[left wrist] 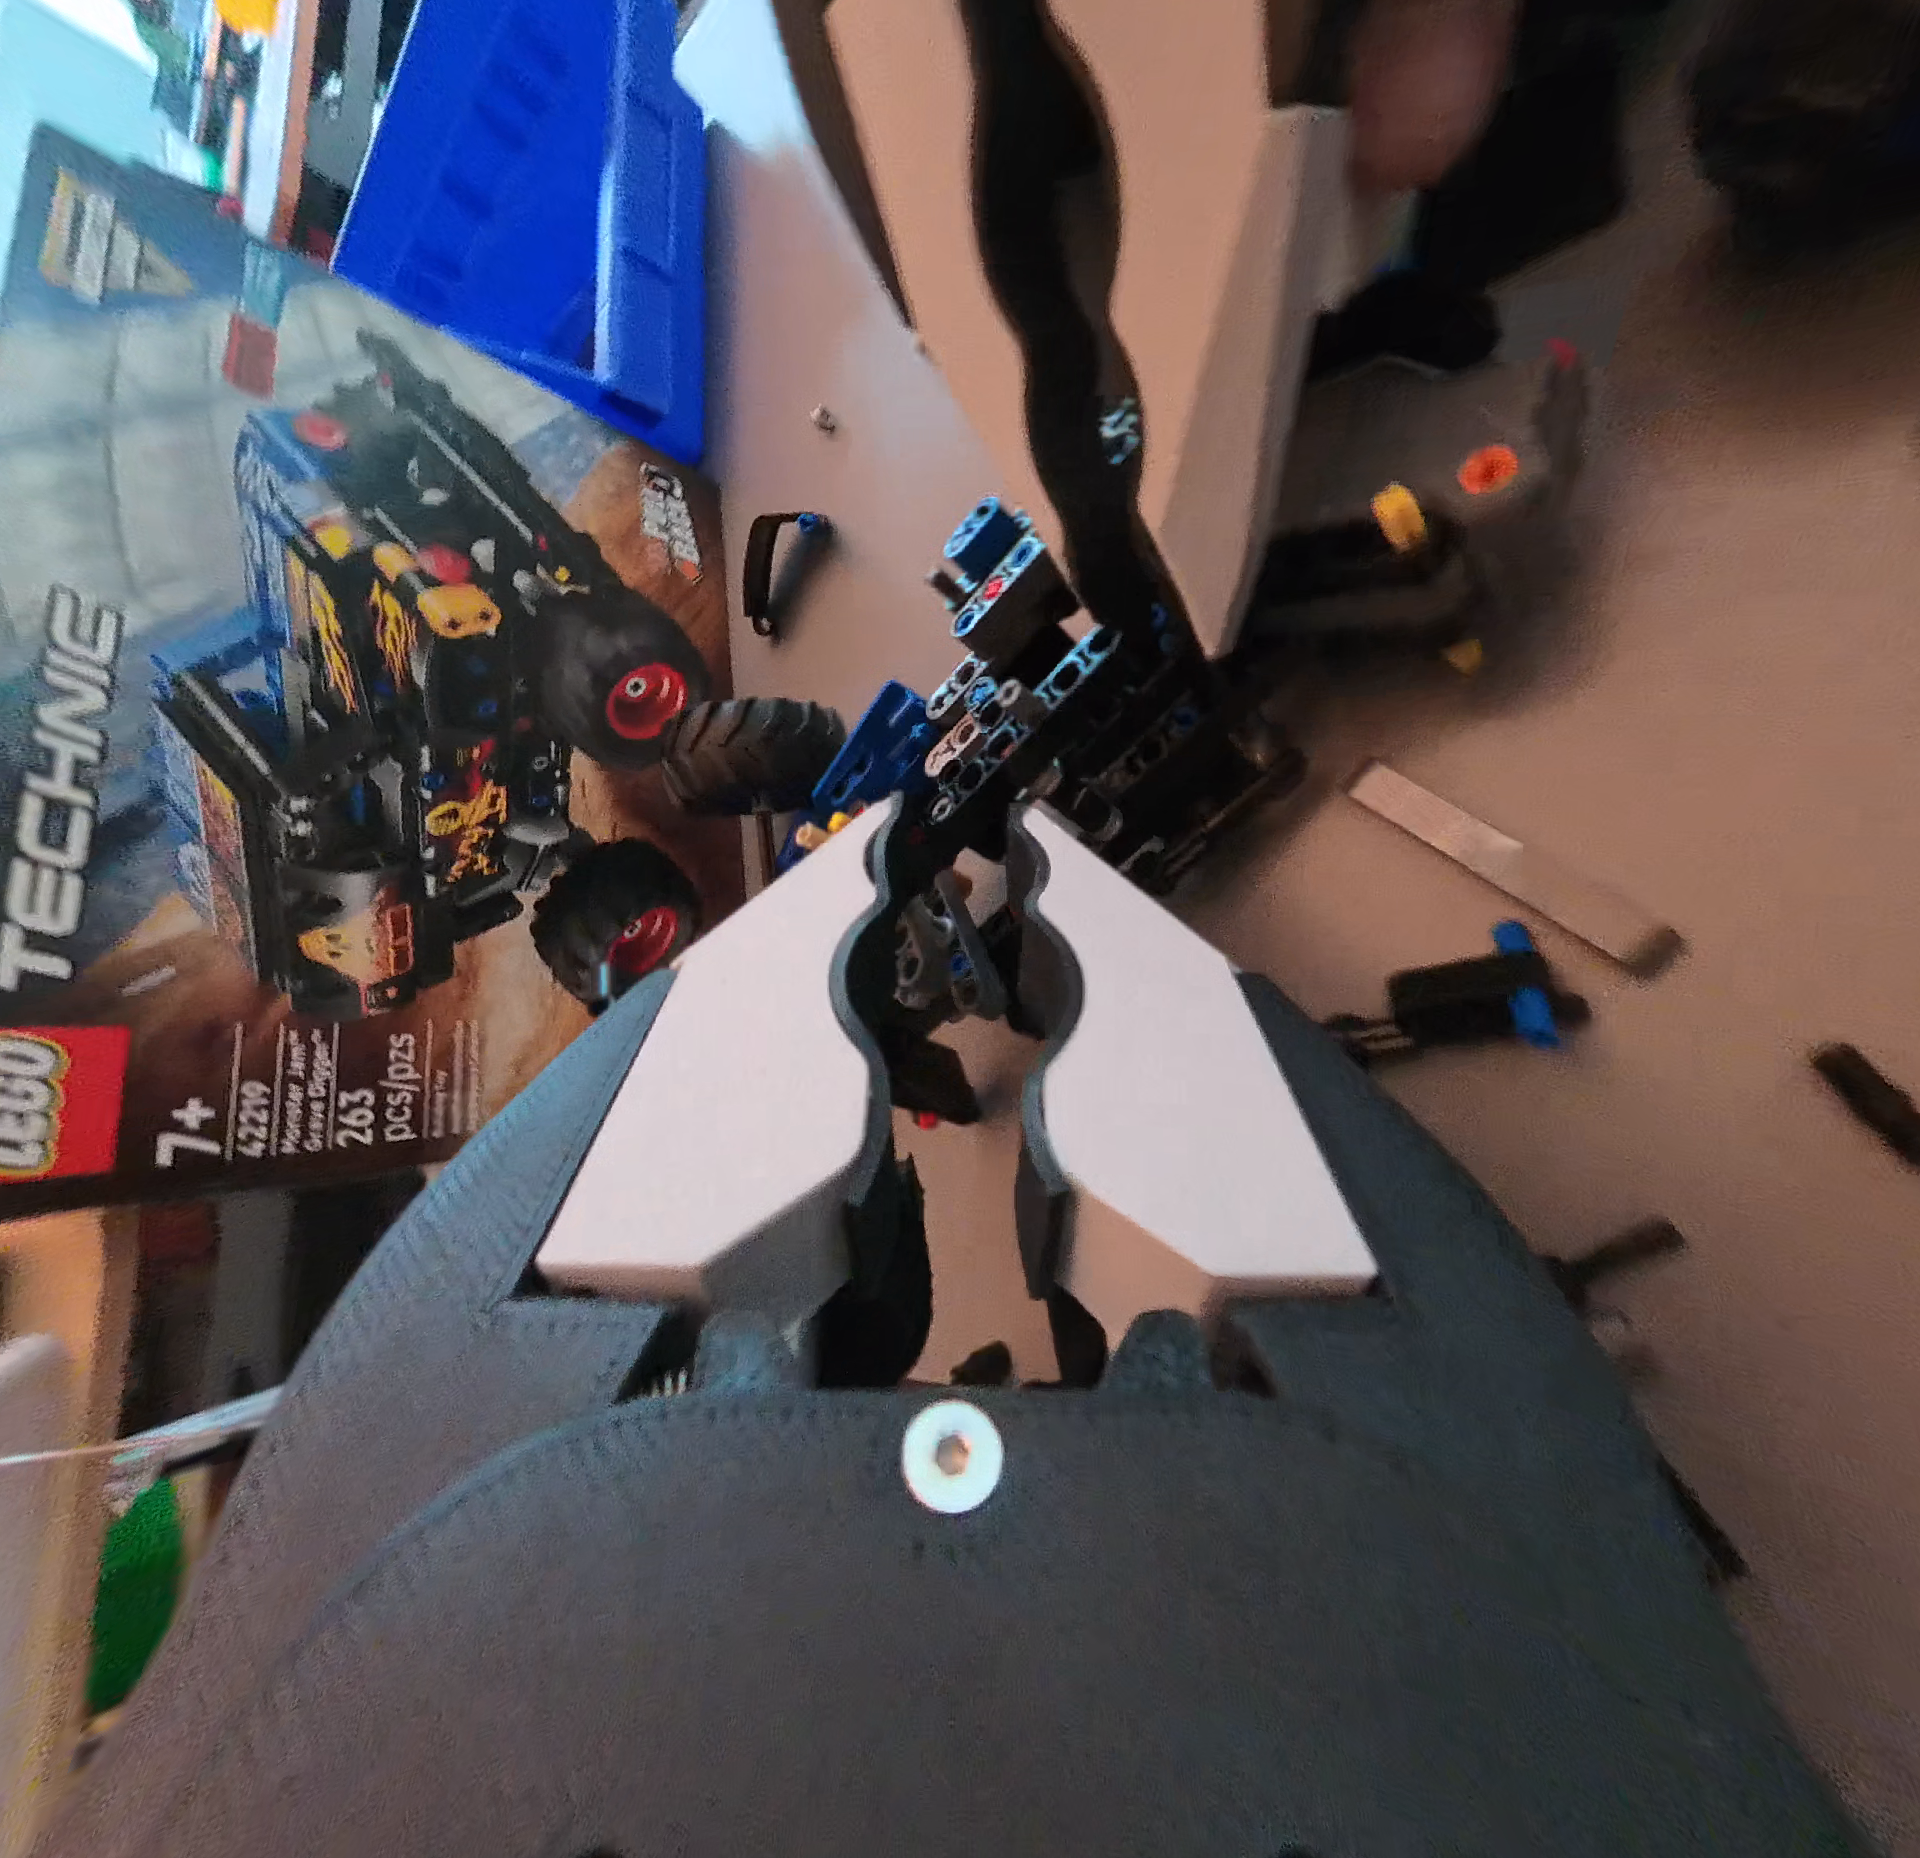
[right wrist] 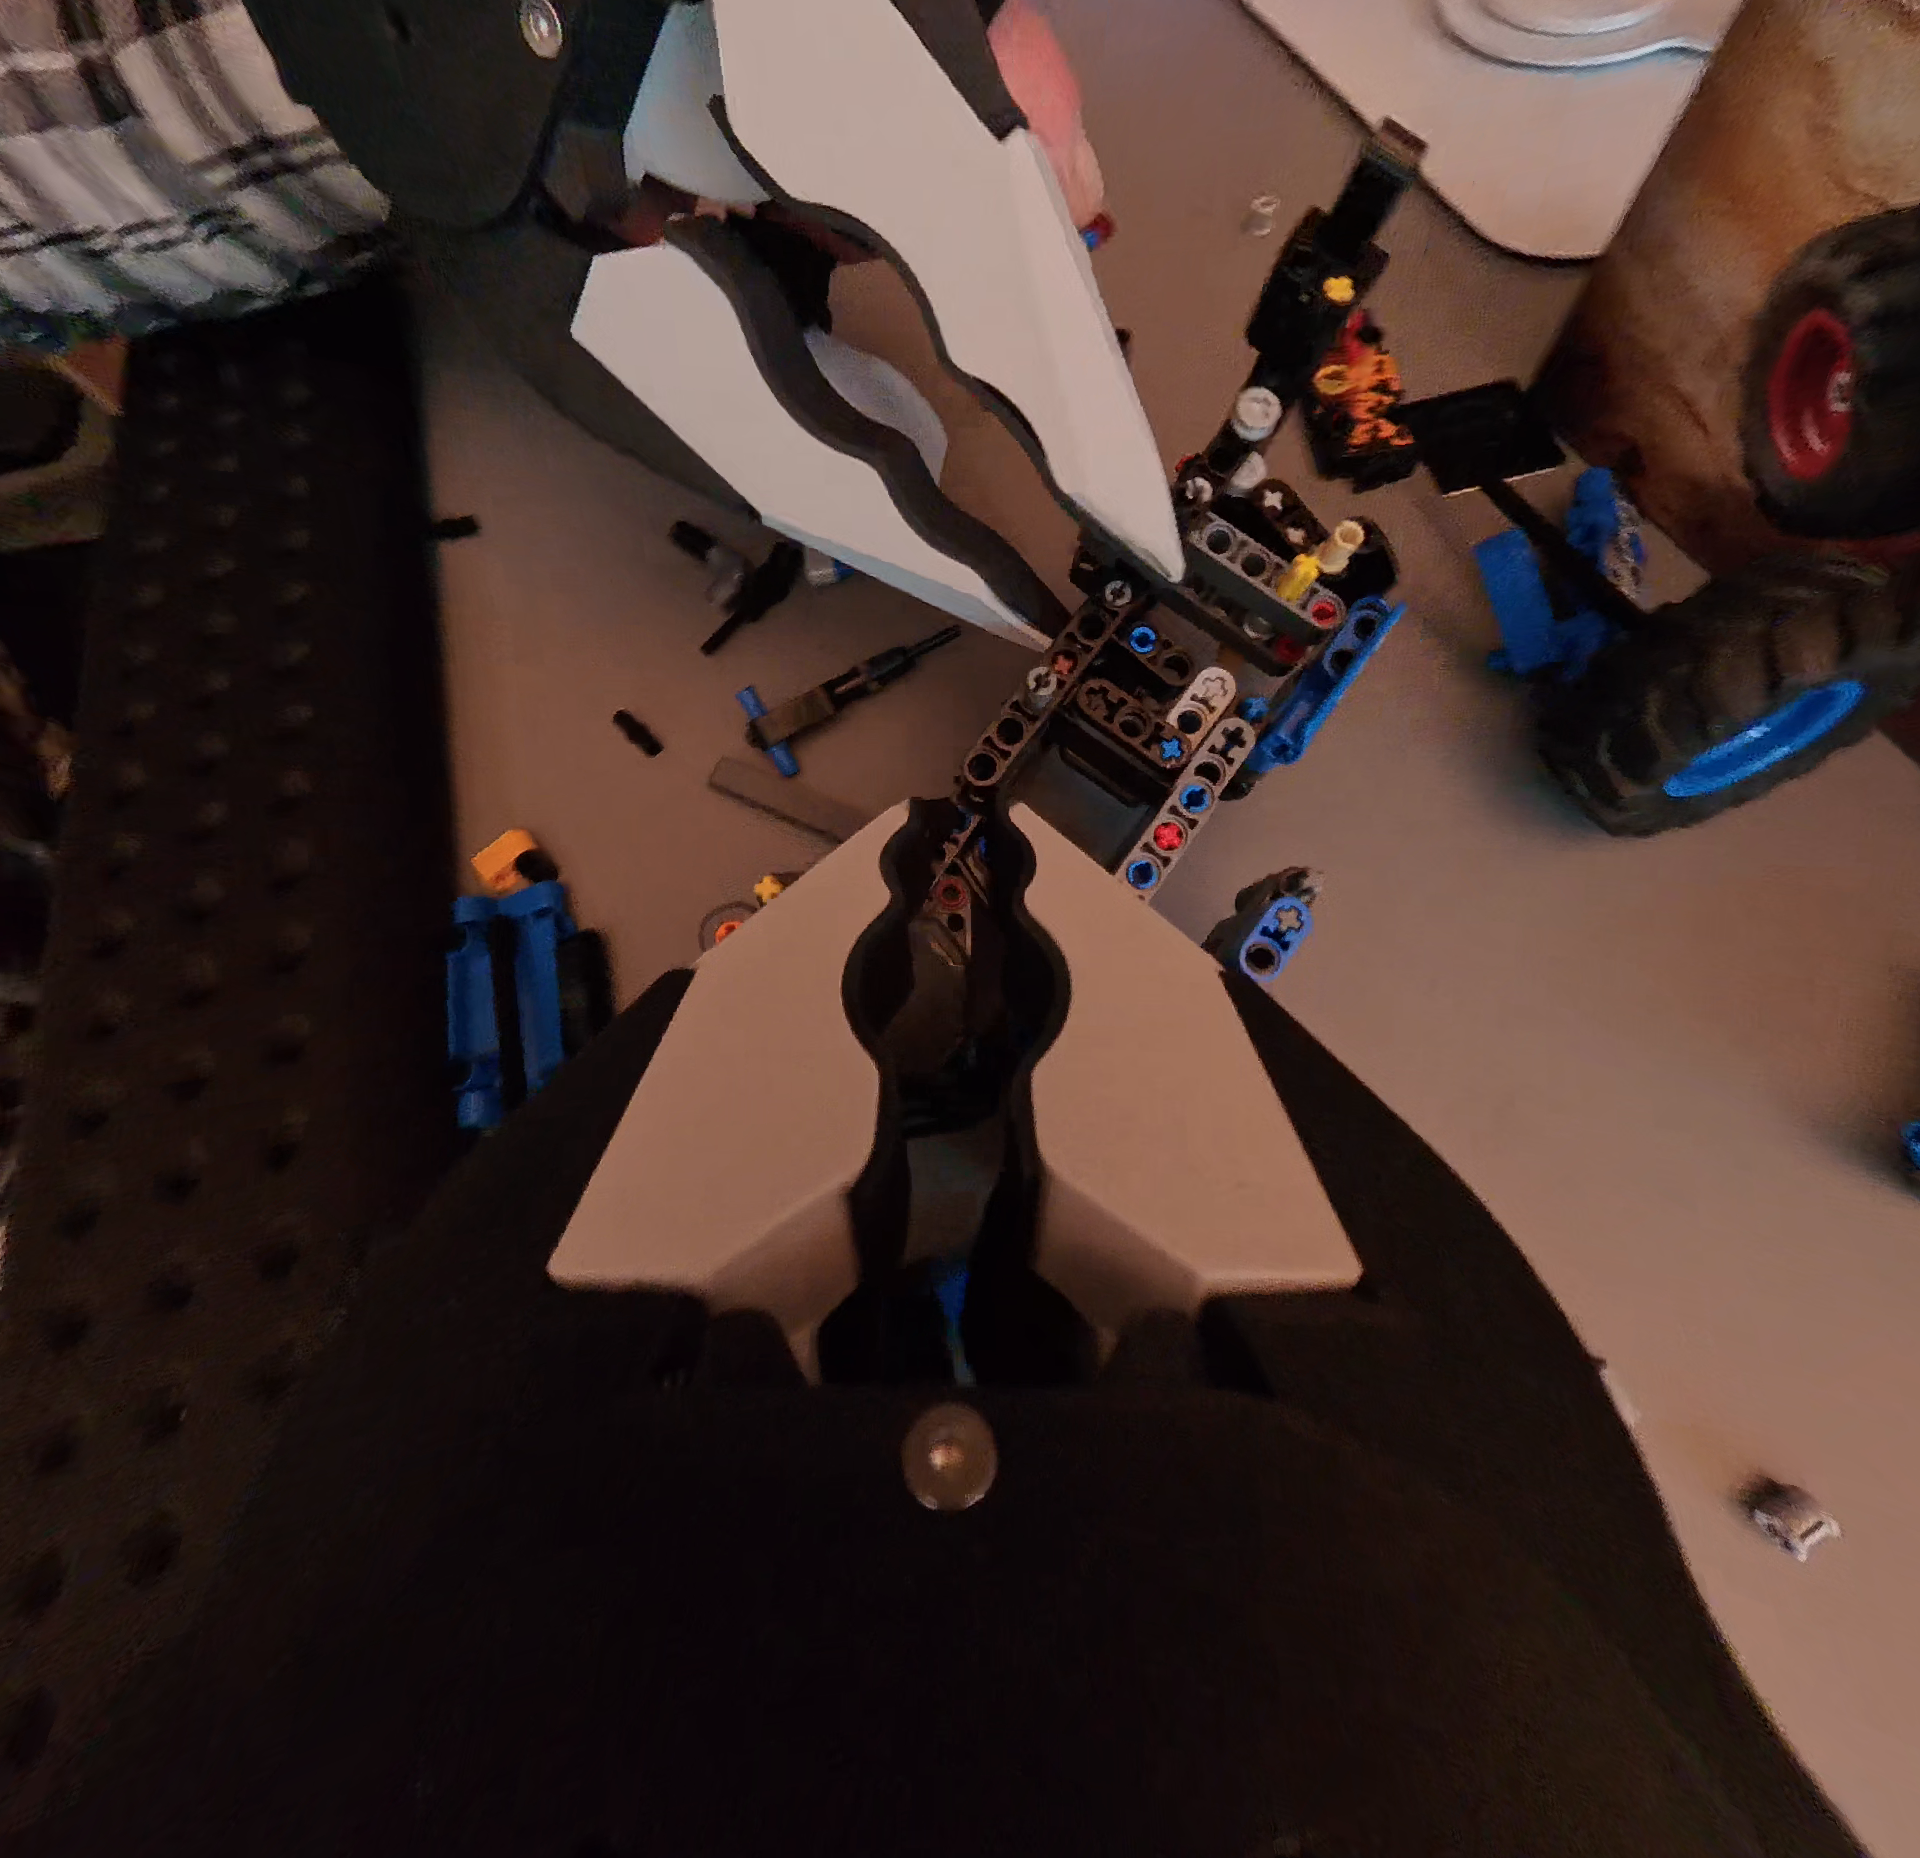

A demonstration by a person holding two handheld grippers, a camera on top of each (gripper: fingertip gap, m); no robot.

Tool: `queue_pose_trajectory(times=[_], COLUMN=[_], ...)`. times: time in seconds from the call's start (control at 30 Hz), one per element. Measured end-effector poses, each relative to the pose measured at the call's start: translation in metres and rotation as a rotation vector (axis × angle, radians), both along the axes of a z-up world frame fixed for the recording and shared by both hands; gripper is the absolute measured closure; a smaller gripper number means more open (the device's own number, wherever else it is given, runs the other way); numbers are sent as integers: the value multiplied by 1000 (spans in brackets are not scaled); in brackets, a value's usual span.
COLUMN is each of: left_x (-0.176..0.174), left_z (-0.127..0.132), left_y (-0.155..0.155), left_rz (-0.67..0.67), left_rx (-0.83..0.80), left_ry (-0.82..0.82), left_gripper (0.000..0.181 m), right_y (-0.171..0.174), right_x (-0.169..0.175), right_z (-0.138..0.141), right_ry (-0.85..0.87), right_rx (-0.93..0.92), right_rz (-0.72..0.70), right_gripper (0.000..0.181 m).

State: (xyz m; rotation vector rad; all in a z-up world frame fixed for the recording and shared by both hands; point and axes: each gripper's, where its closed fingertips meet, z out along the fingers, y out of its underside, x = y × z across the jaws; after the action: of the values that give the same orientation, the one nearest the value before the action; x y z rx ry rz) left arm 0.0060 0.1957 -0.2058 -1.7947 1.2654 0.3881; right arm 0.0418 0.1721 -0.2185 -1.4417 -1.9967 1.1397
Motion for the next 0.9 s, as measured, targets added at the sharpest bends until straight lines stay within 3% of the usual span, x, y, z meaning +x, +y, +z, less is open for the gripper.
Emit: queue_pose_trajectory(times=[0.1, 0.23, 0.3, 0.57, 0.9], left_x=[5, 11, 14, 23, 24], left_z=[11, -8, -14, -6, 1], left_y=[-7, -9, -9, -6, 5], left_rz=[-35, -26, -33, 47, 164], left_rx=[30, -127, -140, -128, -162], left_ry=[84, 110, 105, -105, -422], left_gripper=[150, 150, 160, 171, 181], right_y=[-5, -11, -9, -2, 4], right_x=[9, 15, 16, 14, 6], right_z=[0, 2, 2, -11, -17], right_ry=[-21, -15, -17, -108, -180], right_rx=[25, 73, 86, 216, 217], right_rz=[55, 109, 95, -34, -35], right_gripper=[170, 171, 171, 164, 167])
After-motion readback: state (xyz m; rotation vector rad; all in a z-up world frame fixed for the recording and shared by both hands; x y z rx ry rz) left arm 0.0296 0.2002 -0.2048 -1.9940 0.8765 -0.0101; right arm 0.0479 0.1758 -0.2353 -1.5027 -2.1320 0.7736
